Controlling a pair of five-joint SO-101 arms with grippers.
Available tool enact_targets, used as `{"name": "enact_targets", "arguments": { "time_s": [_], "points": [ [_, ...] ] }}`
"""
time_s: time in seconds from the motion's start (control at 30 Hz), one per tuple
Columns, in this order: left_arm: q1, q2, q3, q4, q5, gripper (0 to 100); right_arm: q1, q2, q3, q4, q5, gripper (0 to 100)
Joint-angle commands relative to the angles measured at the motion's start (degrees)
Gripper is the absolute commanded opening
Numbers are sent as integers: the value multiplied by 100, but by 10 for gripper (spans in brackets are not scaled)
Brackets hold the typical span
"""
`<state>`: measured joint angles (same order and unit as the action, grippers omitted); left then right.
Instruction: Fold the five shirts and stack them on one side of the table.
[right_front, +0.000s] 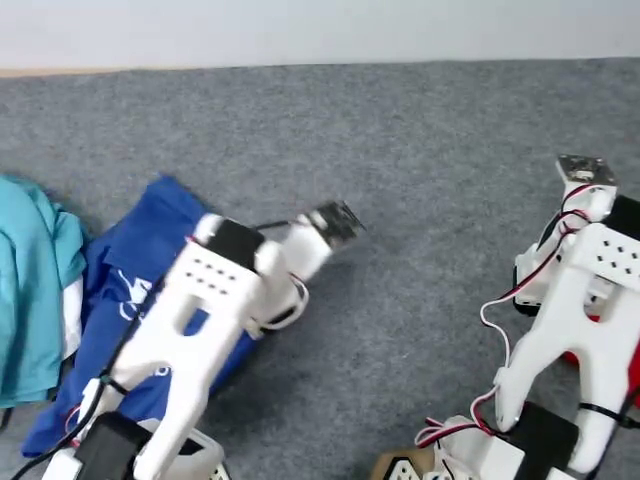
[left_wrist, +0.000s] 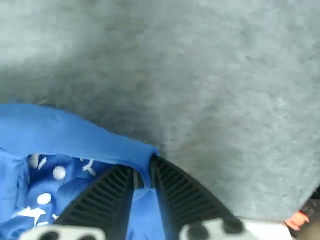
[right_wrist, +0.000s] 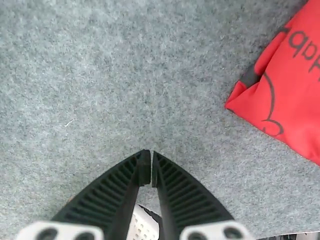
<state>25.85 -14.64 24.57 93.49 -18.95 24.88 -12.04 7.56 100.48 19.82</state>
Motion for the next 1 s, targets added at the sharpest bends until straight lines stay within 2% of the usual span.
{"name": "enact_targets", "arguments": {
  "time_s": [0.0, 0.2, 0.43, 0.53, 0.6, 0.7, 0.83, 0.97],
  "points": [
    [440, -299, -4, -88, 334, 3, -31, -259, -18, 242, -35, 15],
    [712, -308, -13, -70, 431, 9, -31, -259, -18, 242, -35, 15],
    [703, -308, -400, 343, 949, 126, -31, -259, -26, 242, -26, 15],
    [703, -308, -831, 607, 1046, 147, -31, -259, -44, 242, -18, 18],
    [695, -316, -1068, 695, 1064, 149, -31, -259, -44, 242, 246, 19],
    [352, -316, -1253, 695, 1046, 159, -31, -259, -44, 233, 659, 19],
    [-352, -316, -1525, 703, 1046, 199, 48, -259, -123, 233, 853, 19],
    [-466, -316, -1657, 703, 1046, 215, 277, -259, -308, 233, 862, 19]
  ]
}}
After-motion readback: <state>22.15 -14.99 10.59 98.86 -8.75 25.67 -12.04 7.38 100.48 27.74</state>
